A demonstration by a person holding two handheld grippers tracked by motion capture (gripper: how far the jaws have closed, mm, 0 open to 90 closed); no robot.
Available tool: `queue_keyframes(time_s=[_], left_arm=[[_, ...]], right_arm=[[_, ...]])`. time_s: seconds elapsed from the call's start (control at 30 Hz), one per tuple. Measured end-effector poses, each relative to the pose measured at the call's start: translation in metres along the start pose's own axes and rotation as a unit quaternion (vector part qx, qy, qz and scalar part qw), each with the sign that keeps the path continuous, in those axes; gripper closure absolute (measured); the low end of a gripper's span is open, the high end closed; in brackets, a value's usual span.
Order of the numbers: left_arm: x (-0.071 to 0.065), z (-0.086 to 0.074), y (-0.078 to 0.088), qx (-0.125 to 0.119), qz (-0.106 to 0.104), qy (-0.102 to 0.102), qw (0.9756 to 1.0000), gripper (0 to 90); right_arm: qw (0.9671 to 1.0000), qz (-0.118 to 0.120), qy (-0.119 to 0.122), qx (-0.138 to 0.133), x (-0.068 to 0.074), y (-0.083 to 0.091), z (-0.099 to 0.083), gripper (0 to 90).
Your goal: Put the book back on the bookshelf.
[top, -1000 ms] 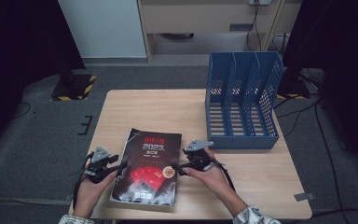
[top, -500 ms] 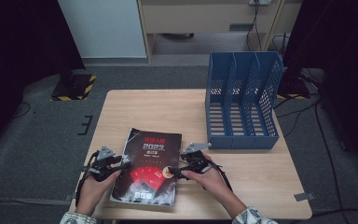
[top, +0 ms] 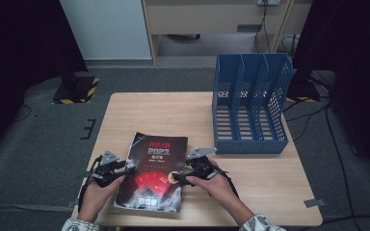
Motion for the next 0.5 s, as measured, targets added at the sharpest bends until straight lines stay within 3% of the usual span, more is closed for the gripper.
queue_keyframes(time_s=[0.3,0.5], left_arm=[[0.001,-0.001,0.000,-0.005,-0.002,0.007,1.0000,47.8],[0.001,-0.002,0.000,-0.012,-0.004,0.011,0.9999,47.8]], right_arm=[[0.9993,0.027,-0.001,-0.026,0.013,-0.001,0.022,17.4],[0.9987,0.050,0.003,-0.011,0.025,-0.017,0.025,18.2]])
Point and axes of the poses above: each handheld gripper's, and its own axes: y roughly backward along the jaws, z roughly out of its top, x roughly to its left, the point moved 10 cm from there along -y, roughly forward along the jaws, and after that the axes turned 6 degrees about -x, right-handed, at the moved point
